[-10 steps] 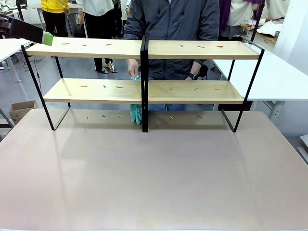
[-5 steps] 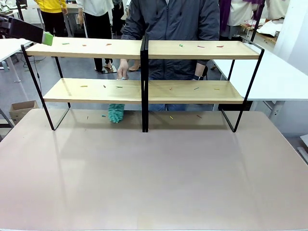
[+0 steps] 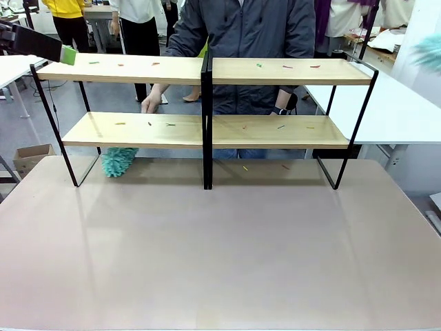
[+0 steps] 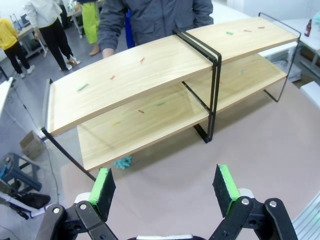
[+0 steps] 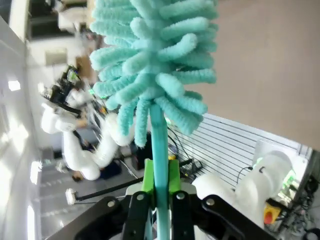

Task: Clean the shelves.
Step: Clean a randomly selected level of the Shelf with the Duster.

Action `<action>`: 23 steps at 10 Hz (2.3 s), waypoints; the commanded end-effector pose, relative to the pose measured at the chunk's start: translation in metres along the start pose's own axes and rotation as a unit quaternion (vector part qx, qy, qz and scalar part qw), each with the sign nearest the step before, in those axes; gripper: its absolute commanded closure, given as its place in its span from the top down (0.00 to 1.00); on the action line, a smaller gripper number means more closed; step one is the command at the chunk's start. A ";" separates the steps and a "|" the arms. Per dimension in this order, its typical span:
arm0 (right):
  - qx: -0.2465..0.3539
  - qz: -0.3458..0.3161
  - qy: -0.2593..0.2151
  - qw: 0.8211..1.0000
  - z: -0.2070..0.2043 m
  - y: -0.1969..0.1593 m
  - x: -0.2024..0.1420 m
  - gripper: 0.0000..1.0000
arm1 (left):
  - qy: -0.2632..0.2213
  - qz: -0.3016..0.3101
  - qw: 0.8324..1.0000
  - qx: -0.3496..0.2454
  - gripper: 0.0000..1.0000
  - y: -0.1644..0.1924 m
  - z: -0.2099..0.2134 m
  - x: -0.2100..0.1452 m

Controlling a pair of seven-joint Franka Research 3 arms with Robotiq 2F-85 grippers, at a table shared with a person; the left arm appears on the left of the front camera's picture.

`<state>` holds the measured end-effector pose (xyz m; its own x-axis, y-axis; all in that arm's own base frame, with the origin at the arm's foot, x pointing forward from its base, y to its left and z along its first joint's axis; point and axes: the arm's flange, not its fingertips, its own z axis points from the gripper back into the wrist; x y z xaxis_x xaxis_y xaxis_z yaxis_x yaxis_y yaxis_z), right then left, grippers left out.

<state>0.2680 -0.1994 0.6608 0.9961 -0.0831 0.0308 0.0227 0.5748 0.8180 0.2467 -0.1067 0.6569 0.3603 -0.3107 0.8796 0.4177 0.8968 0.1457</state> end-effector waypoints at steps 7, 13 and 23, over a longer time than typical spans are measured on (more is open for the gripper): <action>-0.120 0.052 0.257 0.958 -0.143 -0.017 0.015 0.12 | -0.003 0.002 1.000 0.000 1.00 0.001 -0.001 -0.002; -0.187 0.100 0.309 0.927 -0.231 -0.018 0.031 0.12 | -0.003 0.002 1.000 0.000 1.00 0.001 -0.001 -0.002; -0.155 0.228 0.159 0.948 -0.354 -0.048 0.086 0.12 | -0.003 0.002 1.000 0.000 1.00 0.001 -0.001 -0.002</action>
<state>0.3633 0.0415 0.4501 0.9101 0.4129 0.0338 -0.3676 0.7673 0.5255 0.2471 -0.1069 0.6574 0.3602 -0.3107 0.8796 0.4176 0.8969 0.1458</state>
